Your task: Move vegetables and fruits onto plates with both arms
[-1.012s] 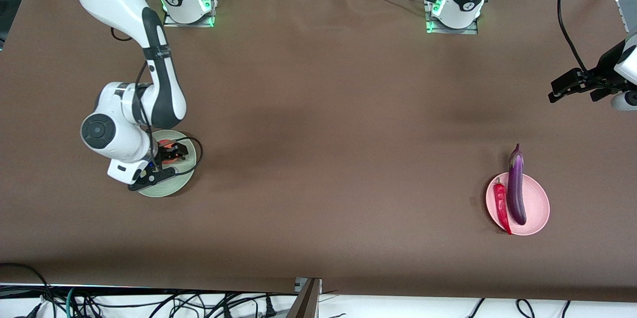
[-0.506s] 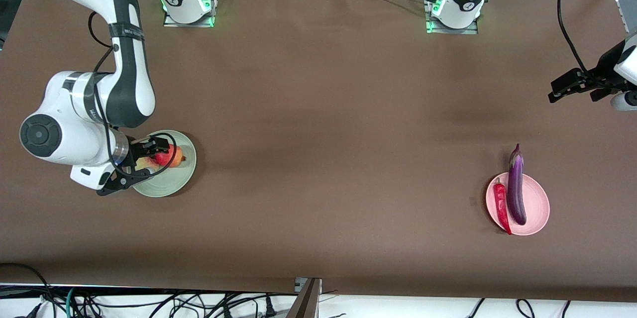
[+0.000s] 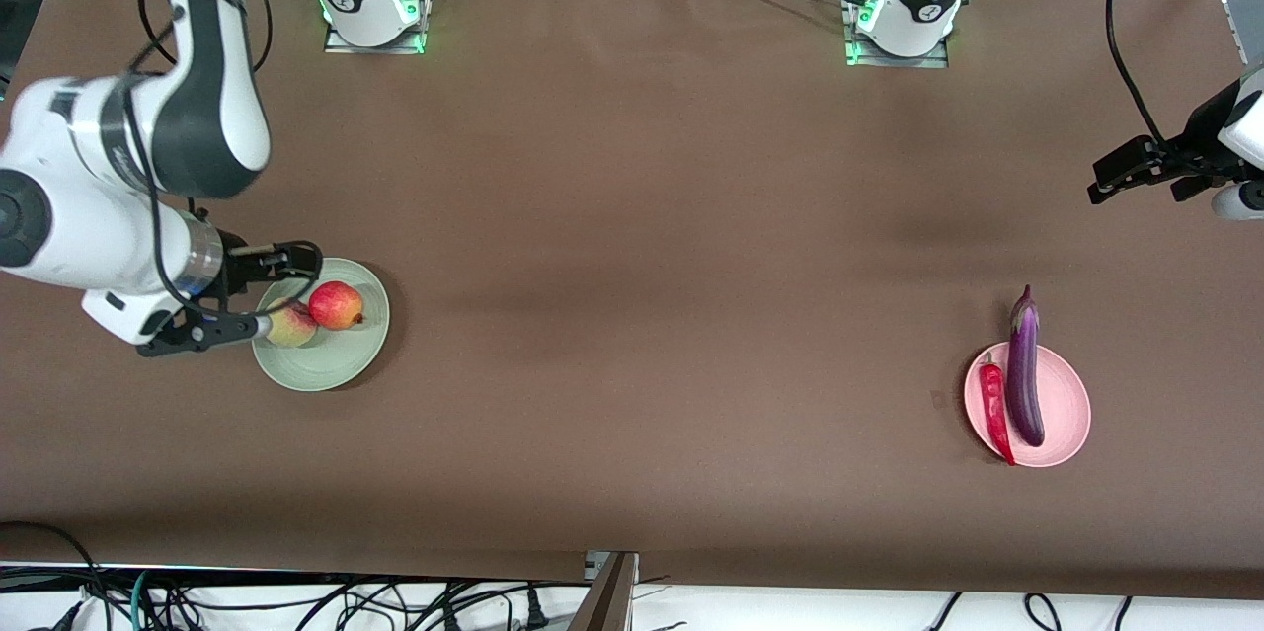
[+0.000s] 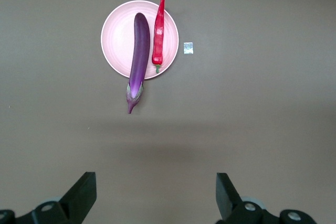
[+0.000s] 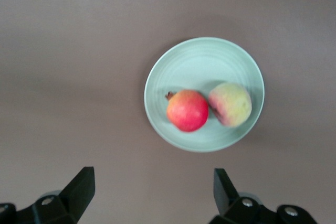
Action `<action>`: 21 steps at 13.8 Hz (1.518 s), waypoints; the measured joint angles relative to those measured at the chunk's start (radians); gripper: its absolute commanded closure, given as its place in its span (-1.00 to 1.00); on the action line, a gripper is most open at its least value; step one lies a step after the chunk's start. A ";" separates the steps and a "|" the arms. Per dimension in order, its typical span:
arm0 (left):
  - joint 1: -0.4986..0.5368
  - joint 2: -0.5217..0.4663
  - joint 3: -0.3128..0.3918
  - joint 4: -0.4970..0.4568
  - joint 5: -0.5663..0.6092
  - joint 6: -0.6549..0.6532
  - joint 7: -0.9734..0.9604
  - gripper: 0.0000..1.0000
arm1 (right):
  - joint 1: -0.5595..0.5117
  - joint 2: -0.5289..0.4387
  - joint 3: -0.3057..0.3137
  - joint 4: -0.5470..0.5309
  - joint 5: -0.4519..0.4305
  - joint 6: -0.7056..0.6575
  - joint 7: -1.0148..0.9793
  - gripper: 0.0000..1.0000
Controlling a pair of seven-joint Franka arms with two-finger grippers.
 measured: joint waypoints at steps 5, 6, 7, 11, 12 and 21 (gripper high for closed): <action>0.000 0.000 0.000 0.000 0.000 0.000 -0.010 -1.00 | -0.220 -0.250 0.244 -0.160 -0.065 -0.046 0.085 -0.99; 0.000 0.001 0.000 0.000 0.000 0.000 -0.010 -1.00 | -0.262 -0.298 0.278 -0.199 -0.066 -0.046 0.085 -0.99; 0.000 0.001 0.000 0.000 0.000 0.001 -0.011 -1.00 | -0.287 -0.335 0.293 -0.232 -0.068 -0.046 0.085 -0.99; 0.000 0.001 0.000 0.000 0.000 0.011 -0.013 -1.00 | -0.344 -0.422 0.325 -0.278 -0.156 -0.044 0.085 -0.99; 0.000 0.001 0.000 0.000 0.000 0.011 -0.014 -1.00 | -0.349 -0.442 0.330 -0.278 -0.168 -0.045 0.085 -0.99; 0.000 0.001 0.001 0.000 0.000 0.011 -0.017 -1.00 | -0.370 -0.494 0.382 -0.271 -0.175 -0.125 0.100 -0.99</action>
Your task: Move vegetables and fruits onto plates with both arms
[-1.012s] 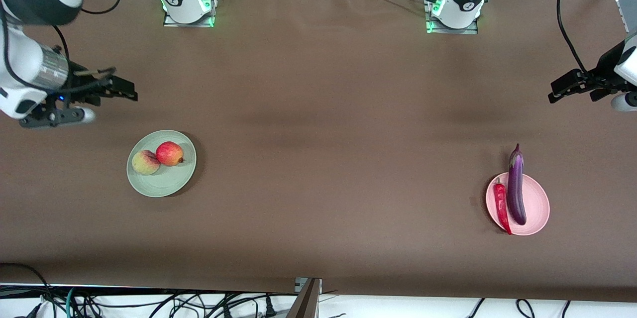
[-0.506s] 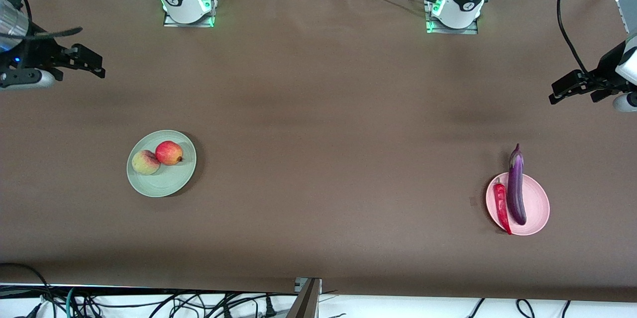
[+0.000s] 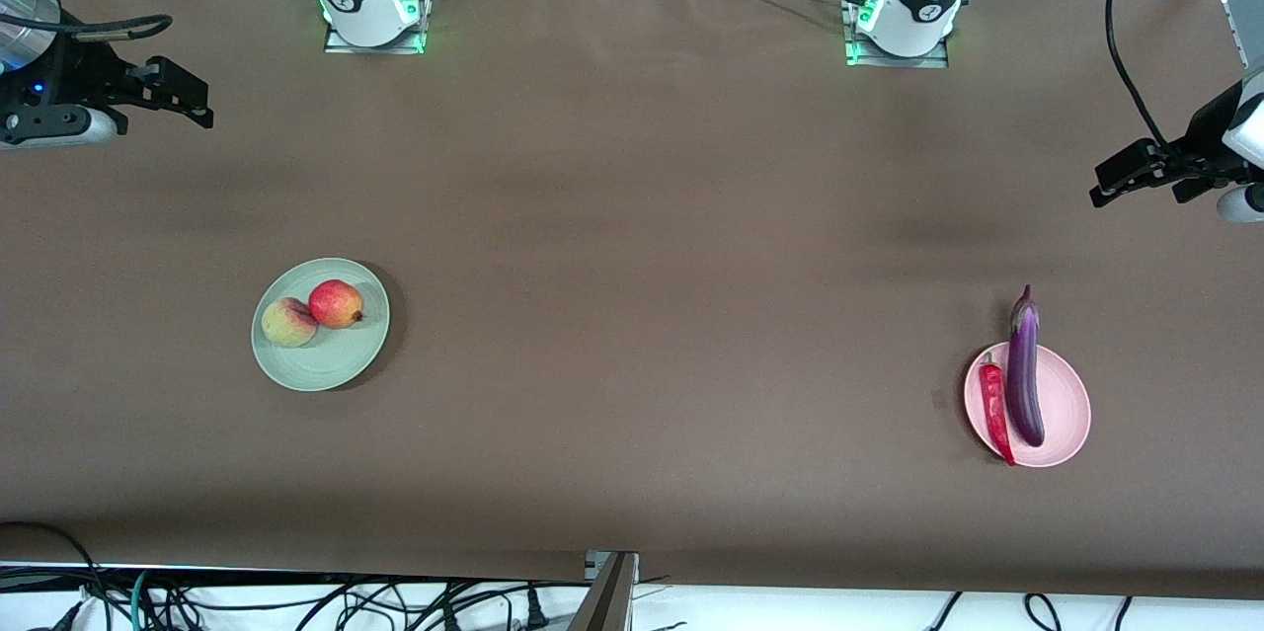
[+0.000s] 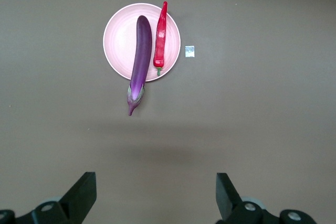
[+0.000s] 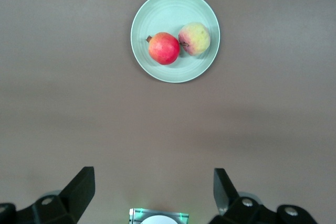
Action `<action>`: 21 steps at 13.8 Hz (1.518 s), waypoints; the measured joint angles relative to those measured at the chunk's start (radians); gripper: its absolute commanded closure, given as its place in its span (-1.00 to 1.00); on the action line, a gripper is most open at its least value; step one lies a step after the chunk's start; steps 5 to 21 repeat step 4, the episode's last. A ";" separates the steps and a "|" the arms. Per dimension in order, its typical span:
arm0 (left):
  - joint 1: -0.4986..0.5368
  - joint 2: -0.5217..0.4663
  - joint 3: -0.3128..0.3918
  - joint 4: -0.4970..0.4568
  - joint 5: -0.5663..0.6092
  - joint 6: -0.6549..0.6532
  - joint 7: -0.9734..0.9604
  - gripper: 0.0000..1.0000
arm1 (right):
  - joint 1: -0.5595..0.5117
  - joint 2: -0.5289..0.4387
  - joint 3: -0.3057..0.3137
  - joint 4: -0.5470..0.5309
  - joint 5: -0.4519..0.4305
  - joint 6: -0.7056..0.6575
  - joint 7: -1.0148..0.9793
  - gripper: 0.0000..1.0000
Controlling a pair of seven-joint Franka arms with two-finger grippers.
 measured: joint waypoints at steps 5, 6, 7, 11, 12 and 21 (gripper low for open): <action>0.000 0.000 0.000 0.000 0.000 0.000 0.000 -1.00 | -0.004 0.052 0.001 0.059 0.000 -0.023 0.000 -0.99; 0.000 0.000 0.000 0.000 0.000 0.000 0.000 -1.00 | -0.004 0.052 0.001 0.059 0.000 -0.023 0.000 -0.99; 0.000 0.000 0.000 0.000 0.000 0.000 0.000 -1.00 | -0.004 0.052 0.001 0.059 0.000 -0.023 0.000 -0.99; 0.000 0.000 0.000 0.000 0.000 0.000 0.000 -1.00 | -0.004 0.052 0.001 0.059 0.000 -0.023 0.000 -0.99; 0.000 0.000 0.000 0.000 0.000 0.000 0.000 -1.00 | -0.004 0.052 0.001 0.059 0.000 -0.023 0.000 -0.99; 0.000 0.000 0.000 0.000 0.000 0.000 0.000 -1.00 | -0.004 0.052 0.001 0.059 0.000 -0.023 0.000 -0.99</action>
